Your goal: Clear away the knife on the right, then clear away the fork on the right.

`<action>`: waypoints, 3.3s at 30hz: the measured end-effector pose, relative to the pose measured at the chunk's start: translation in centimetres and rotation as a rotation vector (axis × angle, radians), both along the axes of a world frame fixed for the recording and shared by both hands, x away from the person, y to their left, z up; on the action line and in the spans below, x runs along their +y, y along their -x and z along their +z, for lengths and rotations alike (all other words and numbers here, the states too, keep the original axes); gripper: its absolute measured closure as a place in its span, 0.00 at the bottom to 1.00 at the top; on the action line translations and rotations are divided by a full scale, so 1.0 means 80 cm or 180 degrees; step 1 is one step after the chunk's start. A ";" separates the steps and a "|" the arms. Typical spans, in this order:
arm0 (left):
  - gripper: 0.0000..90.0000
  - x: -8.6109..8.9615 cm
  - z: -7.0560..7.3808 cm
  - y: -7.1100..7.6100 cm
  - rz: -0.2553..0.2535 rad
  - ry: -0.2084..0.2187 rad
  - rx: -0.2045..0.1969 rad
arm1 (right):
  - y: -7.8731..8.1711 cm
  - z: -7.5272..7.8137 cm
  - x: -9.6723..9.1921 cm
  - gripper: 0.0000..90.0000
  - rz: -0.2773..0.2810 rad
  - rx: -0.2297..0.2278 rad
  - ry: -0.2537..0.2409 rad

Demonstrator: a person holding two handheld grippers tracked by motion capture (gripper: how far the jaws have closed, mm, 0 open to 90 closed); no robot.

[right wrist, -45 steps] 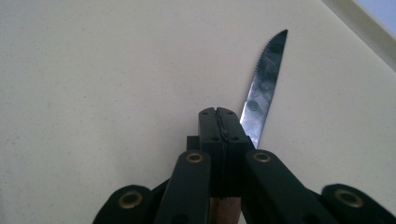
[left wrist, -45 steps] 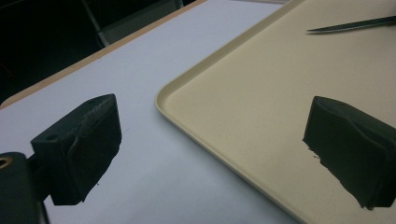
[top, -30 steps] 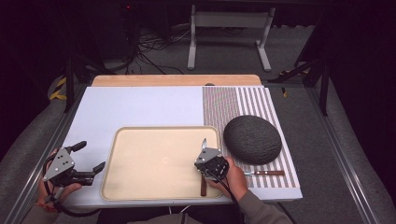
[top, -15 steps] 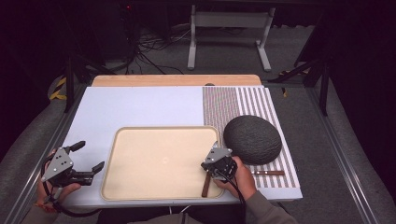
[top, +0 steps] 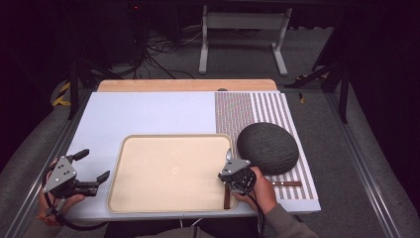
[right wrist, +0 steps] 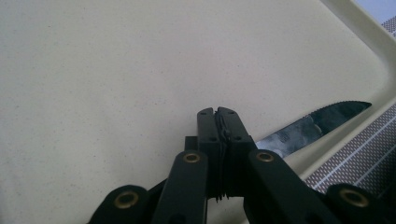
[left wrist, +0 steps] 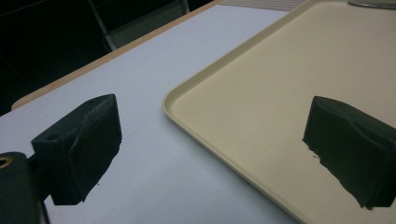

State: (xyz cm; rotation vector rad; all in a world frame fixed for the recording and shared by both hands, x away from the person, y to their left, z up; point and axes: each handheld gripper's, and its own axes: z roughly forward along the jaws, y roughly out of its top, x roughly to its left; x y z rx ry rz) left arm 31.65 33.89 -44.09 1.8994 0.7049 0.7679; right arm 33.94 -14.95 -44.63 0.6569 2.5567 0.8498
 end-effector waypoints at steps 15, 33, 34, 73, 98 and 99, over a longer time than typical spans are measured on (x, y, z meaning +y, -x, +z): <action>0.05 -0.002 0.000 -0.001 -0.0025 -0.0010 -0.0016 | 0.003 0.008 -0.008 0.96 -0.0004 -0.0084 -0.0143; 0.06 -0.002 -0.002 -0.006 -0.0099 -0.0001 0.0021 | 0.000 0.029 -0.039 0.89 -0.0224 -0.0463 -0.0533; 0.06 -0.002 -0.002 -0.006 -0.0103 0.0004 0.0023 | 0.000 0.030 -0.040 0.88 -0.0236 -0.0480 -0.0527; 0.07 0.004 -0.004 -0.006 -0.0120 0.0051 0.0075 | 0.009 0.052 -0.086 0.46 -0.0633 -0.0940 -0.0732; 0.07 0.003 -0.001 -0.004 -0.0134 0.0061 0.0040 | 0.027 0.051 -0.128 0.24 -0.0925 -0.0872 -0.0715; 0.07 0.003 -0.001 -0.004 -0.0138 0.0058 0.0042 | 0.026 0.051 -0.129 0.24 -0.0895 -0.0824 -0.0705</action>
